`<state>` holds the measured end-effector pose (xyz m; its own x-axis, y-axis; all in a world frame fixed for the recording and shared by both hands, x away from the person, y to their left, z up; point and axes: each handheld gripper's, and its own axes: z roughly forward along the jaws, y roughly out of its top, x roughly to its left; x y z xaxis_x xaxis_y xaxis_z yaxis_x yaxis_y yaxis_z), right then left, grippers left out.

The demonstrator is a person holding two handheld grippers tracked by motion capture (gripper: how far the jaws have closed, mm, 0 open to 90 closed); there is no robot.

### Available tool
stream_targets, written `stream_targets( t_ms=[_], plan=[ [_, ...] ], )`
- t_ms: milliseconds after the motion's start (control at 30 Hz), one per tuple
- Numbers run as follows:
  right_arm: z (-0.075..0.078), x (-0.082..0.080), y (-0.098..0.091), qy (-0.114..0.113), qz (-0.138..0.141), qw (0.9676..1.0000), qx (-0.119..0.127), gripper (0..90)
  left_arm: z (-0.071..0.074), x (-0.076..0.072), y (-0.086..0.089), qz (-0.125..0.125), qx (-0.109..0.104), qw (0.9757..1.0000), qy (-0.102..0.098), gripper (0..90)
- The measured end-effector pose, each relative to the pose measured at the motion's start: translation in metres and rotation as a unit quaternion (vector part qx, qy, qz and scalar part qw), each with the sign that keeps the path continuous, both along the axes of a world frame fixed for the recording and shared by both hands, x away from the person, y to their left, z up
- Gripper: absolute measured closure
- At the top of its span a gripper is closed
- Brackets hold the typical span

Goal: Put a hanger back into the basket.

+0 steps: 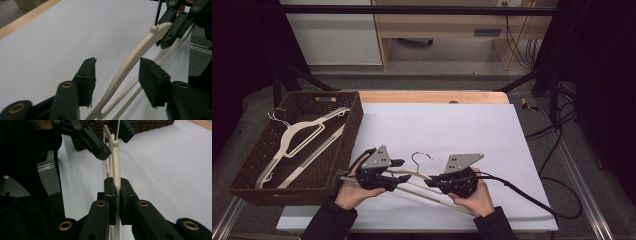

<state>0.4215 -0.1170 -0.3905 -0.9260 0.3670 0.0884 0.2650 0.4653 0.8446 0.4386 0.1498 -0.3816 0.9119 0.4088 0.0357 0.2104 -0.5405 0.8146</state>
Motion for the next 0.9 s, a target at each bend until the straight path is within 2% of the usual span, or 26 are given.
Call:
stream_targets(
  t_ms=[100, 300, 367, 467, 500, 567, 667, 733, 800, 900],
  plan=[
    [-0.001, 0.000, 0.000, -0.001, 0.004, 1.0000, -0.003, 86.9, -0.002, -0.001, -0.001, -0.010, 0.000, 0.9999, 0.006, 60.6],
    [-0.003, 0.001, 0.002, 0.003, 0.006, 0.9999, -0.011, 86.0, -0.002, -0.003, -0.002, -0.015, 0.035, 0.9993, 0.001, 67.1],
    [-0.004, 0.001, 0.002, -0.005, -0.008, 0.9999, -0.014, 82.6, -0.003, -0.005, -0.004, -0.013, 0.040, 0.9991, 0.004, 70.8],
    [-0.003, 0.002, 0.001, -0.033, -0.047, 0.9980, -0.026, 74.9, -0.003, -0.006, -0.006, -0.024, 0.042, 0.9988, 0.014, 77.8],
    [-0.003, 0.002, 0.000, -0.036, -0.053, 0.9976, -0.028, 73.6, -0.003, -0.007, -0.007, -0.021, 0.035, 0.9990, 0.019, 78.7],
    [-0.004, 0.002, 0.001, -0.040, -0.064, 0.9966, -0.032, 70.4, -0.002, -0.007, -0.007, -0.029, 0.049, 0.9983, 0.013, 80.0],
    [-0.006, 0.002, 0.003, -0.061, -0.083, 0.9942, -0.030, 61.3, -0.002, -0.010, -0.008, -0.036, 0.025, 0.9984, 0.036, 84.2],
    [-0.007, 0.002, 0.002, -0.075, -0.094, 0.9925, -0.025, 55.9, -0.001, -0.012, -0.010, -0.034, 0.019, 0.9986, 0.036, 86.0],
    [-0.006, 0.003, 0.000, -0.075, -0.103, 0.9917, -0.014, 52.0, 0.001, -0.012, -0.009, -0.023, 0.016, 0.9991, 0.033, 86.2],
    [-0.002, 0.003, -0.007, -0.082, -0.120, 0.9894, 0.011, 47.0, 0.003, -0.010, -0.002, 0.004, 0.008, 0.9995, 0.029, 86.3]
  ],
)
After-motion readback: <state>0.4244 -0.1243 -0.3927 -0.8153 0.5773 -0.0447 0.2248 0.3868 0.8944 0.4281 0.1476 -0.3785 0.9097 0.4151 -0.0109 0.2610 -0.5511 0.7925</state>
